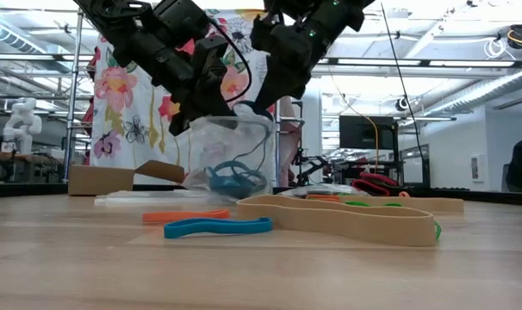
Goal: Sort rubber bands
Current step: Put the blue rubber band into the transparent zip bag
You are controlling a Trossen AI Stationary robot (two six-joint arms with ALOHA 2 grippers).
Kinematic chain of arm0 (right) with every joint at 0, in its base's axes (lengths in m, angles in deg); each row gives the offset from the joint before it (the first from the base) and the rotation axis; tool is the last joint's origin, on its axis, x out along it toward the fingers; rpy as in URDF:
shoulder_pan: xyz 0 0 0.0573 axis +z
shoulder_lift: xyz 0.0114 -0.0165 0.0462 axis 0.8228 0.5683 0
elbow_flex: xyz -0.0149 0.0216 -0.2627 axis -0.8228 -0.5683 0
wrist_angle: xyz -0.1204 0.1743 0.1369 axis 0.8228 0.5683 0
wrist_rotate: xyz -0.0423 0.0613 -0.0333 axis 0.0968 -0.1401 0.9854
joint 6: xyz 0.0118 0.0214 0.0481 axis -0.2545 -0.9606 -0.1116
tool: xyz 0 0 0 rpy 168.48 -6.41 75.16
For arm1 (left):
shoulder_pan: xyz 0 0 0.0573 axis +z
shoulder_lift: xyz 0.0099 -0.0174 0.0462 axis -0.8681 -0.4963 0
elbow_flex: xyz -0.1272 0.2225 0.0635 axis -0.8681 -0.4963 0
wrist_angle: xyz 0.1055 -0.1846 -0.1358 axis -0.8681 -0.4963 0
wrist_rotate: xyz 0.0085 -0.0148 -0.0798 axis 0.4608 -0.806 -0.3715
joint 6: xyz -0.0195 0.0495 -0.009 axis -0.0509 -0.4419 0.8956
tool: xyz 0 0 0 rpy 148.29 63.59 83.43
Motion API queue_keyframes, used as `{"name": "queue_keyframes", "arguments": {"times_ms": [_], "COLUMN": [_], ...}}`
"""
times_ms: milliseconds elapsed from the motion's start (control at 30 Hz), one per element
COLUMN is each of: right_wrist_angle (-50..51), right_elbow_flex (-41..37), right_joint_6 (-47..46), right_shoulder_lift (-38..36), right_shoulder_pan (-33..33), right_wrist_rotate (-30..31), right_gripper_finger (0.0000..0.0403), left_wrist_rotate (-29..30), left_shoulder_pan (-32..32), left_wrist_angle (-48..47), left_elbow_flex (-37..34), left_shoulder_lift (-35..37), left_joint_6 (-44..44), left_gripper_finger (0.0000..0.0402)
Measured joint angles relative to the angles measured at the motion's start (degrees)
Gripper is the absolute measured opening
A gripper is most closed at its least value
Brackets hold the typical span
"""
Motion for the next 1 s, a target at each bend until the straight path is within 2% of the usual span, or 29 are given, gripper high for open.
{"name": "queue_keyframes", "arguments": {"times_ms": [100, 167, 333, 400, 567, 767, 1000], "right_wrist_angle": [0.3, -0.2, -1.9, -1.9, 1.0, 3.0, -2.1], "right_elbow_flex": [0.0, 0.0, 0.0, 0.0, 0.0, -0.1, -0.1], "right_joint_6": [2.9, 2.2, 1.5, 1.4, 1.7, 1.6, 2.7], "right_shoulder_lift": [0.0, 0.0, 0.0, 0.0, 0.0, 0.0, 0.0], "right_shoulder_pan": [0.7, 0.6, 0.4, 0.4, 0.2, 0.1, -0.4], "right_wrist_rotate": [1.3, 5.4, 6.7, 5.7, -1.5, -1.4, -1.0], "right_gripper_finger": [0.0064, 0.0064, 0.0064, 0.0064, 0.0064, 0.0063, 0.0065], "left_wrist_rotate": [-0.9, -2.9, -4.2, -4.3, -4.2, -0.2, 2.4], "left_shoulder_pan": [0.2, 0.1, -0.7, -0.9, -0.7, -0.3, -0.4], "left_wrist_angle": [0.2, 0.2, 0.2, 0.1, -0.1, -3.6, -8.0], "left_elbow_flex": [0.8, 1.7, 3.7, 4.2, 4.5, 4.6, 4.6], "left_shoulder_lift": [0.0, 0.0, 0.0, 0.0, 0.0, 0.0, 0.0], "left_joint_6": [-0.1, -0.5, -1.6, -1.9, -1.9, -1.6, -1.5], "left_gripper_finger": [0.0, 0.0, 0.0, 0.0, 0.0, 0.0, 0.0]}}
